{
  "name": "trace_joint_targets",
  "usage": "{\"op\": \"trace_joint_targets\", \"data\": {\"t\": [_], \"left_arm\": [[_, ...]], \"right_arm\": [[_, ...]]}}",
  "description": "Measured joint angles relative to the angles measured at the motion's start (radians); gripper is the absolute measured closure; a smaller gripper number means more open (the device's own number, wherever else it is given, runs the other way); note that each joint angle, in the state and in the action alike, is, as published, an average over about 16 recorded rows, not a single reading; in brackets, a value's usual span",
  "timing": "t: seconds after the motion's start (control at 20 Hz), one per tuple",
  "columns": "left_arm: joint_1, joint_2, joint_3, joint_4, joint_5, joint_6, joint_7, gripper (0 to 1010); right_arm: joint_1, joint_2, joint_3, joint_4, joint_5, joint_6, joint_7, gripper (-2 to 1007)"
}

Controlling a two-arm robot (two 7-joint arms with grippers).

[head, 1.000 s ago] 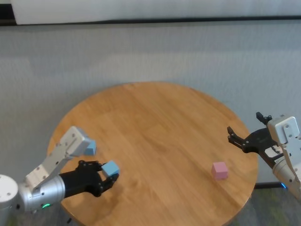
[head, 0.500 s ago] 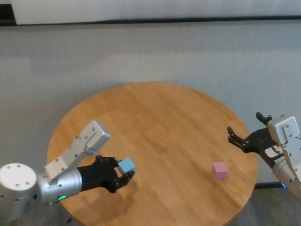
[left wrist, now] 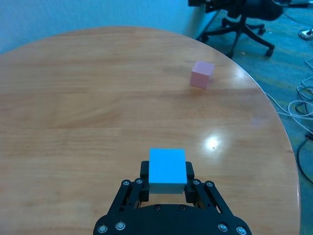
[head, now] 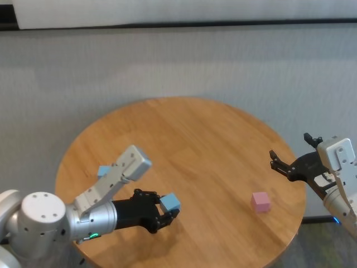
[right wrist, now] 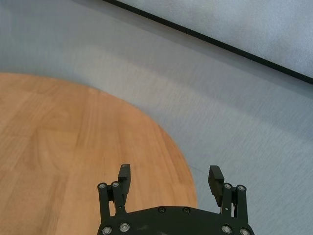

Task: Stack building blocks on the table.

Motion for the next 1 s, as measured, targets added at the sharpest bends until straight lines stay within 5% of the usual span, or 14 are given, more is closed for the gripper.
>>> {"op": "trace_joint_targets", "data": {"t": [0.55,1.0], "left_arm": [[-0.058,-0.055,0.067,0.07,0.027,-0.002,-0.011,613],[-0.098,-0.096,0.089,0.144,0.043,0.004,-0.013,613]], "right_arm": [[0.0,0.0,0.0,0.0,0.0,0.0,0.0,0],[0.0,0.0,0.0,0.0,0.0,0.0,0.0,0]]}}
